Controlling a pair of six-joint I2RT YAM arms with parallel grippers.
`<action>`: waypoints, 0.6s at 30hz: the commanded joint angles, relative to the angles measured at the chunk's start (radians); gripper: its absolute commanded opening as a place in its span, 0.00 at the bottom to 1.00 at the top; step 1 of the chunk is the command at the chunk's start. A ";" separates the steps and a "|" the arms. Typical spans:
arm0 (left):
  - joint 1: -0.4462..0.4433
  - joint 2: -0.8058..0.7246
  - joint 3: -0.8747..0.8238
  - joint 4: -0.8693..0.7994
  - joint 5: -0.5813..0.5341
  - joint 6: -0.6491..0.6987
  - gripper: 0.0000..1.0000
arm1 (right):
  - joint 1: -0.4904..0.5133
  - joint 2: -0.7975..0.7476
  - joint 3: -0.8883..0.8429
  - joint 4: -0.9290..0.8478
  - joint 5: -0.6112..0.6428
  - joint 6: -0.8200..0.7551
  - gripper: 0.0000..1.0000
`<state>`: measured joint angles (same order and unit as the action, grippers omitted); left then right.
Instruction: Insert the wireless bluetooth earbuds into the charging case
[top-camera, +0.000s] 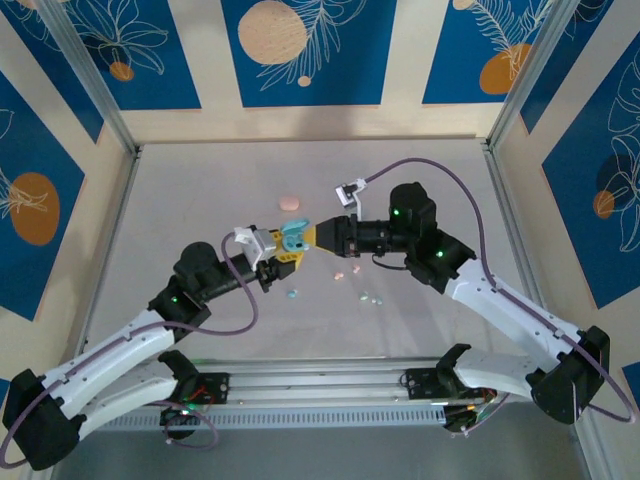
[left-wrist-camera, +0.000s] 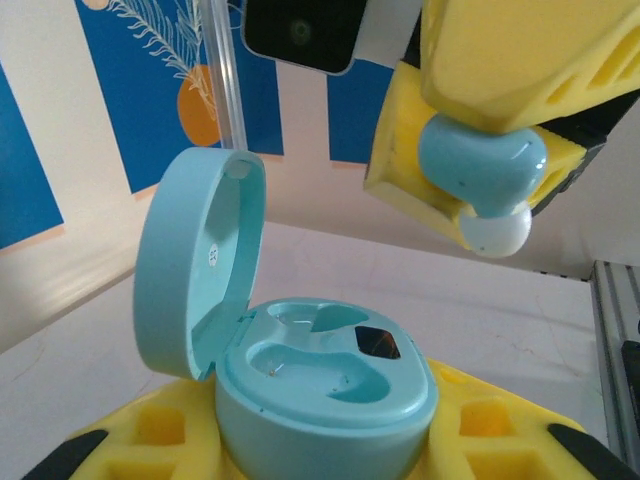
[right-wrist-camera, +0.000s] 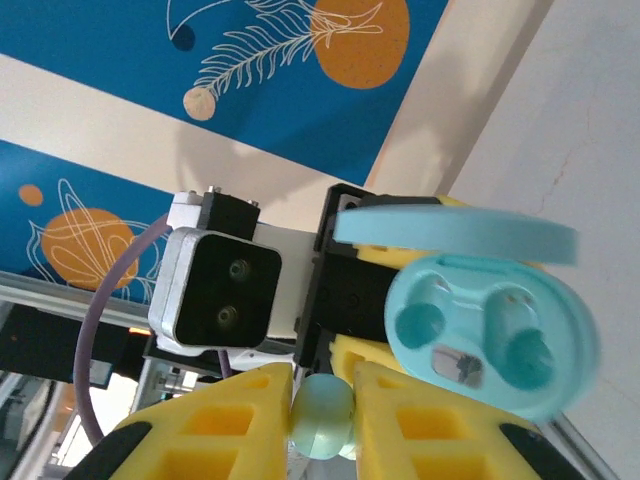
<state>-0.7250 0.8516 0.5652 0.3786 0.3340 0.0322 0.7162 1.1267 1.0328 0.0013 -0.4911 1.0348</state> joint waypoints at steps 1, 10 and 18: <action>0.000 0.004 -0.014 0.090 0.047 -0.018 0.28 | 0.035 0.031 0.061 -0.077 0.089 -0.110 0.23; 0.000 0.008 -0.018 0.114 0.056 -0.031 0.28 | 0.084 0.081 0.117 -0.138 0.164 -0.152 0.23; -0.001 0.010 -0.021 0.127 0.065 -0.037 0.28 | 0.109 0.094 0.139 -0.175 0.226 -0.177 0.23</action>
<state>-0.7246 0.8619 0.5453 0.4343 0.3664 0.0067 0.8108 1.2095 1.1339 -0.1295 -0.3191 0.8936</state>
